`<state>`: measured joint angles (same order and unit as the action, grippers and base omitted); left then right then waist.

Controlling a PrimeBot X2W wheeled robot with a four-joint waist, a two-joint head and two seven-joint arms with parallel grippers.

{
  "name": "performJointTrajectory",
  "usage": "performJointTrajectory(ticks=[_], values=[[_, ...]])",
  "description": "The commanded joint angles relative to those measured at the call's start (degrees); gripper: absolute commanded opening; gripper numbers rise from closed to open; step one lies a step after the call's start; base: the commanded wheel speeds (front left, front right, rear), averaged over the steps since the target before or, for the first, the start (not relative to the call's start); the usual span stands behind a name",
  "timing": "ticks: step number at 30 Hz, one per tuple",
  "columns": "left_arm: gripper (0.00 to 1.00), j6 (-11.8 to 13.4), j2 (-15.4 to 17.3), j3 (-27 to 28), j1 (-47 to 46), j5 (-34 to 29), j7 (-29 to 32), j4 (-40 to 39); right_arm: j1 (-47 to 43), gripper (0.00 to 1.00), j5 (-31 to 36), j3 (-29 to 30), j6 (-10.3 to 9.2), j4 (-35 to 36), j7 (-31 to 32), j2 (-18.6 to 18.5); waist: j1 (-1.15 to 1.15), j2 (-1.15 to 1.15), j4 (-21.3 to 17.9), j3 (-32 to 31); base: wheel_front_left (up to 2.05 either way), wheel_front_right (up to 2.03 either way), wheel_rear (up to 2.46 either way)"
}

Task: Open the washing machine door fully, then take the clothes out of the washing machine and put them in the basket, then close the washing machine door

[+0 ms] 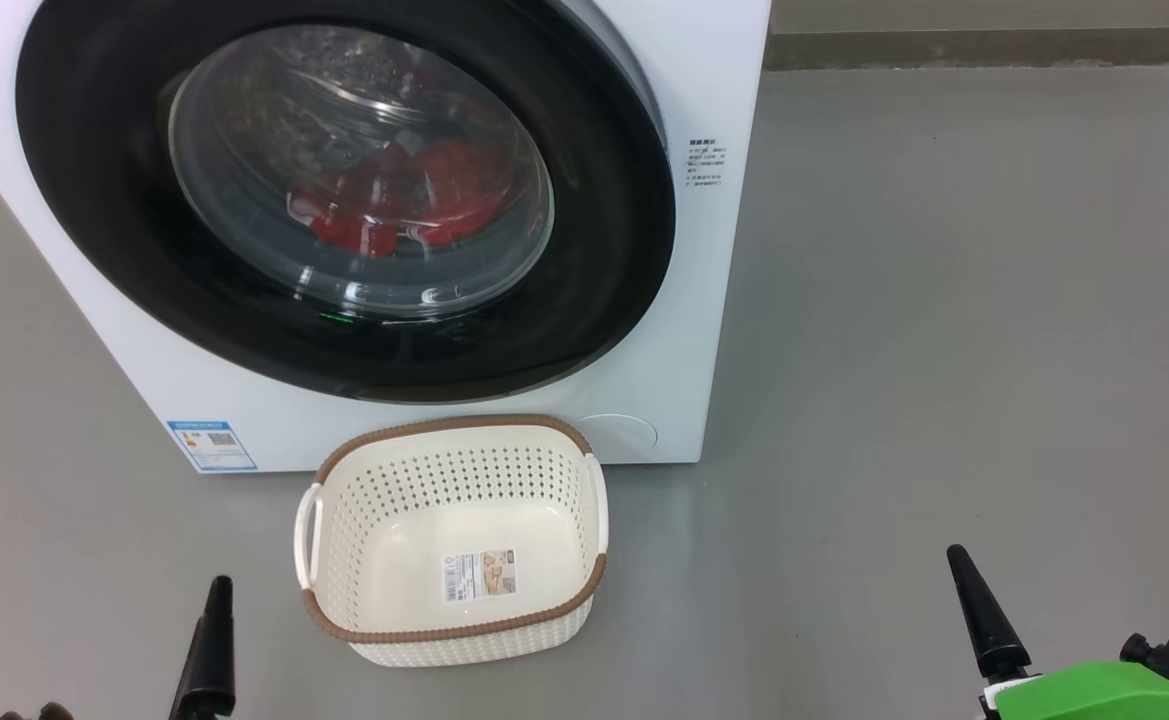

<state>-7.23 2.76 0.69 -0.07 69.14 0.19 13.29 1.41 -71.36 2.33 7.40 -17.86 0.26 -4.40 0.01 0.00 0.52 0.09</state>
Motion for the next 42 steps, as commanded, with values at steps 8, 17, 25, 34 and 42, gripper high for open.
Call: performJointTrajectory(ticks=[8, 17, 25, 34, 42], values=[[1.0, -0.1, 1.5, -0.1, -0.6, -6.7, -1.8, -3.0, 1.3, 1.0, 5.7, -1.5, 0.03, 2.0, -1.9, -1.5, -0.01, 0.0, 0.0, 0.1, 0.0, 0.0, 0.0], [1.0, -0.1, 2.2, -0.8, -0.1, -13.0, -3.3, -4.1, 1.0, 1.0, 11.3, -2.5, 0.04, 2.4, -3.4, -2.1, -0.01, 0.0, -0.1, 0.1, 0.0, 0.0, 0.0], [1.0, -0.1, 2.7, -1.4, 0.4, -18.4, -4.6, -5.1, 0.7, 1.0, 16.4, -3.5, 0.04, 2.7, -4.7, -2.5, -0.01, 0.0, -0.1, 0.1, 0.0, 0.0, 0.0], [1.0, -0.1, 3.3, -2.3, 1.0, -24.5, -6.1, -6.2, 0.2, 1.0, 22.0, -4.4, 0.05, 3.2, -6.2, -3.3, -0.01, 0.0, -0.1, 0.2, 0.0, 0.0, 0.0], [1.0, -0.2, 3.9, -3.2, 1.5, -30.0, -7.5, -7.1, -0.3, 1.0, 26.8, -5.1, 0.06, 3.5, -7.6, -4.2, -0.01, 0.0, 0.0, 0.2, 0.0, 0.0, 0.0]])
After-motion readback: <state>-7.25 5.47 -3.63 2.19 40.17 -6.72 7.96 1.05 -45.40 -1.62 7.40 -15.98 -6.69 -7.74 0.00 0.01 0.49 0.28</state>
